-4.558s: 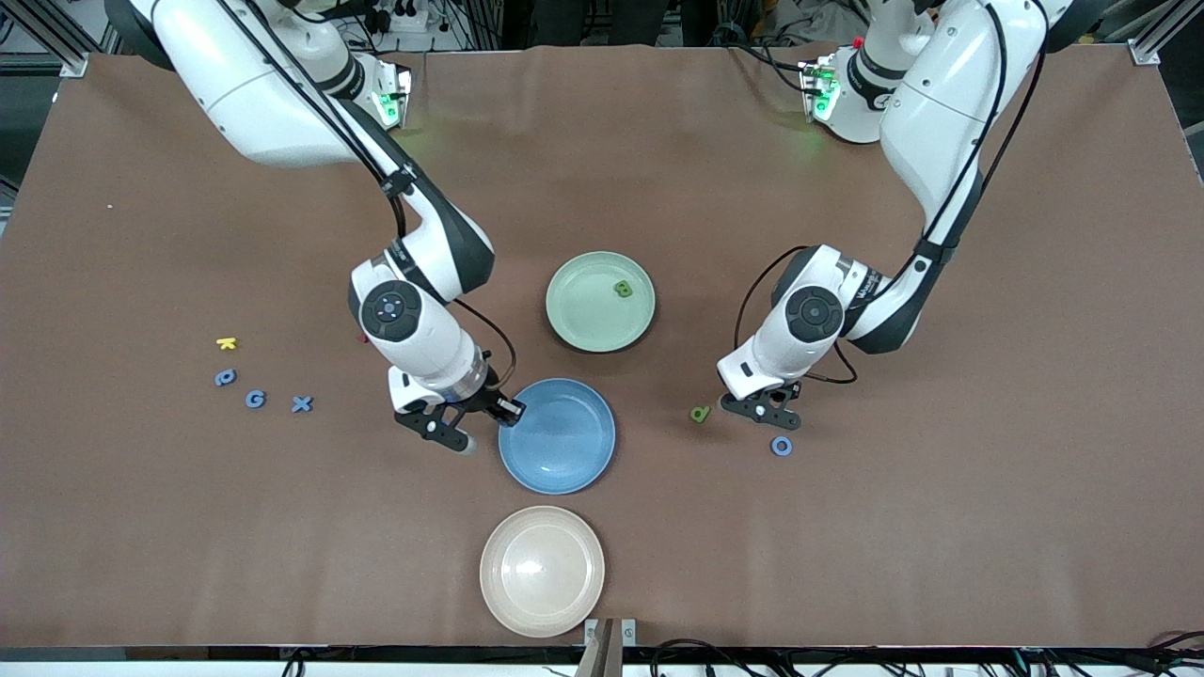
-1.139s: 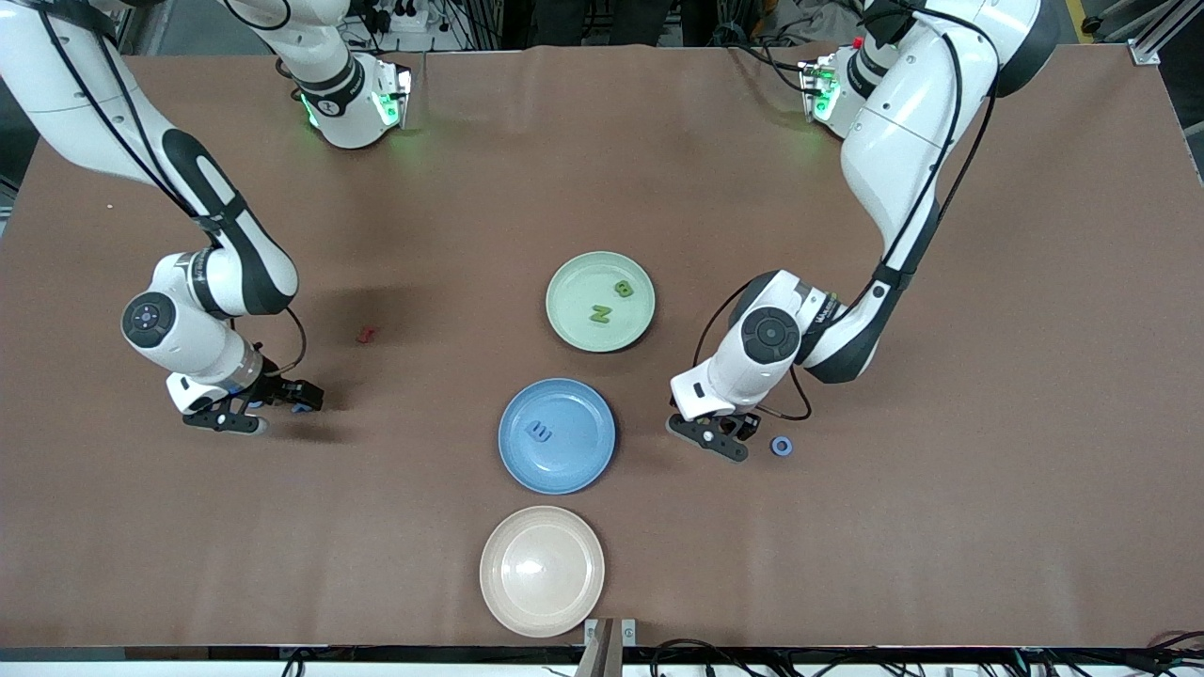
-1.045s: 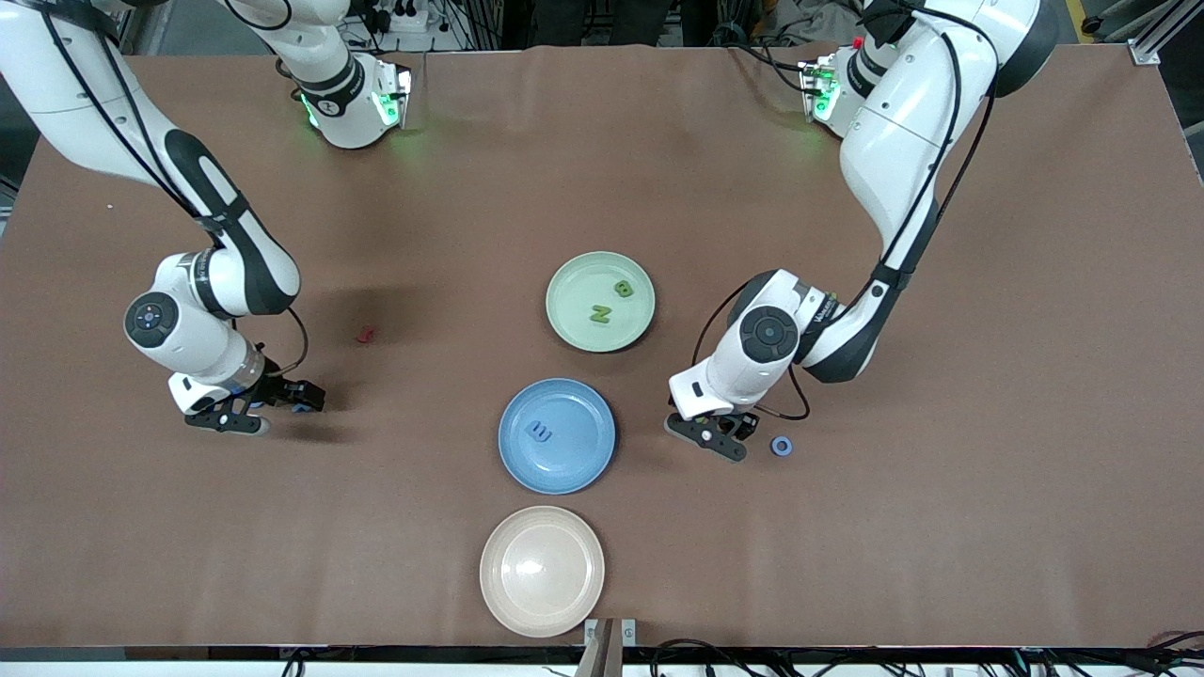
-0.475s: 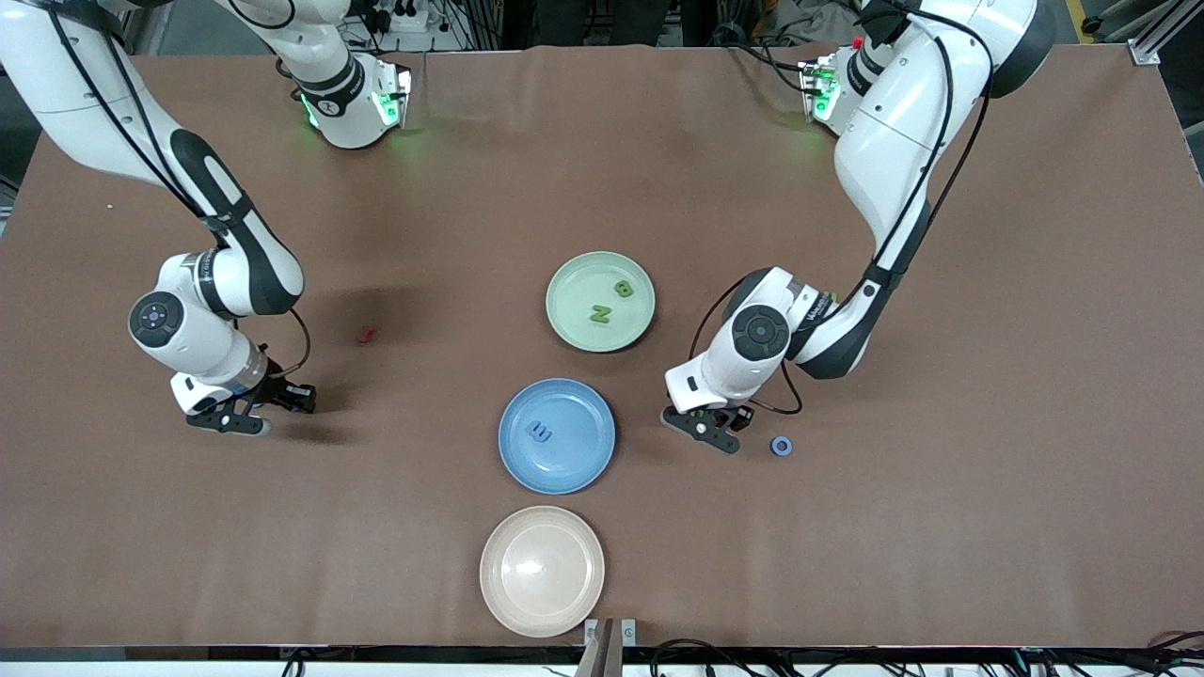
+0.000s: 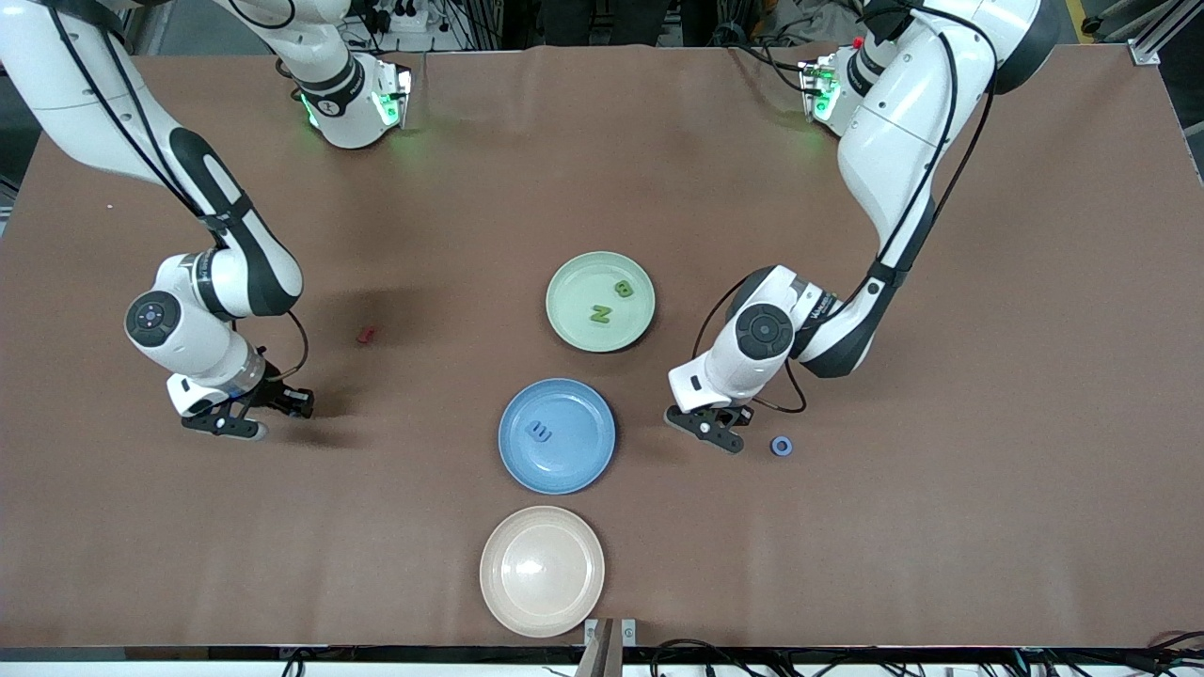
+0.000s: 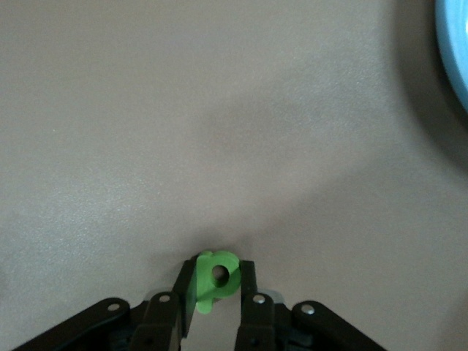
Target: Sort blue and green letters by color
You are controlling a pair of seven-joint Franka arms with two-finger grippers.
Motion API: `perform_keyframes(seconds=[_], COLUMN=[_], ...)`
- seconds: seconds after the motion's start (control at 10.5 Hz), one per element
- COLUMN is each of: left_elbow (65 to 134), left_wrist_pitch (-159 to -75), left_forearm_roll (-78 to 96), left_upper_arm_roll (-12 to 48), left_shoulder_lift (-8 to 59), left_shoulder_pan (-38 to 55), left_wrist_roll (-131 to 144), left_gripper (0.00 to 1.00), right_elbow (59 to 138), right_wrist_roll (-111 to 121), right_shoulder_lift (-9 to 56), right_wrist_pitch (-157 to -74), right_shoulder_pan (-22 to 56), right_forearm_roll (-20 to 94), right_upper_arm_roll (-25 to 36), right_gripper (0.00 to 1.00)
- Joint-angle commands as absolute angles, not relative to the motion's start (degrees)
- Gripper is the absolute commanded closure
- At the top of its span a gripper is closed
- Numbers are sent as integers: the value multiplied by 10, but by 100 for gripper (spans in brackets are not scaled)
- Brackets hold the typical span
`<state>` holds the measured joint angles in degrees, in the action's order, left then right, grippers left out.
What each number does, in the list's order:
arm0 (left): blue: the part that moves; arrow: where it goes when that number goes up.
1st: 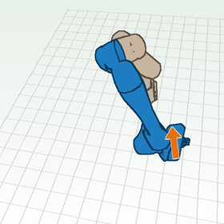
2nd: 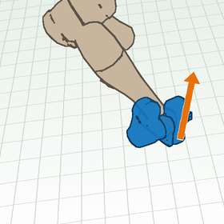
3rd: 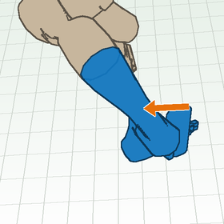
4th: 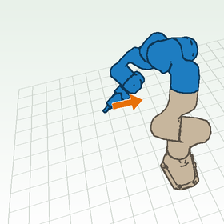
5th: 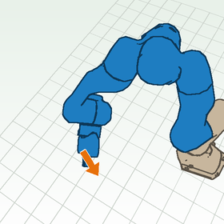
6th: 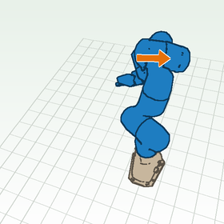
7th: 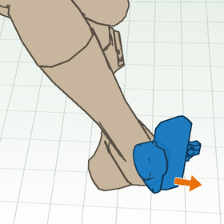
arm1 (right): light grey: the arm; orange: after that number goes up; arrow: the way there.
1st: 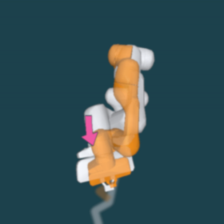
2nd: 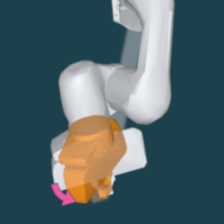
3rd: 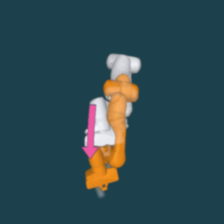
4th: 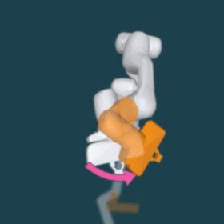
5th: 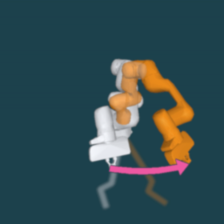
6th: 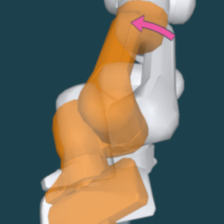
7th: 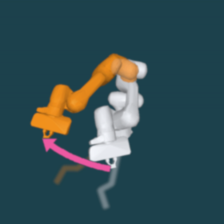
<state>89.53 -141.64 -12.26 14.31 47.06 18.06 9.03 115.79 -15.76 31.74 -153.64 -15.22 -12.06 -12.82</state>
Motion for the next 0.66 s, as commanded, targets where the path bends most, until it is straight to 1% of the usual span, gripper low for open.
perform_keyframes(seconds=[0.0, 0.09, 0.19, 0.38, 0.57], left_elbow=[916, 911, 912, 912, 917], left_wrist_pitch=[-1412, -1380, -1365, -1324, -1298], left_forearm_roll=[-118, -118, -116, -116, -116], left_upper_arm_roll=[148, 158, 183, 213, 218], left_shoulder_lift=[444, 432, 420, 402, 388], left_shoulder_pan=[185, 186, 185, 200, 245], left_wrist_roll=[134, 167, 211, 321, 441], left_gripper=[100, 100, 100, 100, 100], right_elbow=[1111, 1087, 1063, 1007, 943], right_wrist_roll=[-244, -275, -294, -350, -397], right_shoulder_lift=[293, 295, 301, 324, 364], right_wrist_pitch=[-1478, -1473, -1473, -1474, -1478], right_shoulder_pan=[-89, -61, -27, 26, 66], right_forearm_roll=[-92, -84, -84, -83, -84], right_upper_arm_roll=[-124, -124, -122, -118, -117], right_gripper=[100, 100, 100, 100, 100])
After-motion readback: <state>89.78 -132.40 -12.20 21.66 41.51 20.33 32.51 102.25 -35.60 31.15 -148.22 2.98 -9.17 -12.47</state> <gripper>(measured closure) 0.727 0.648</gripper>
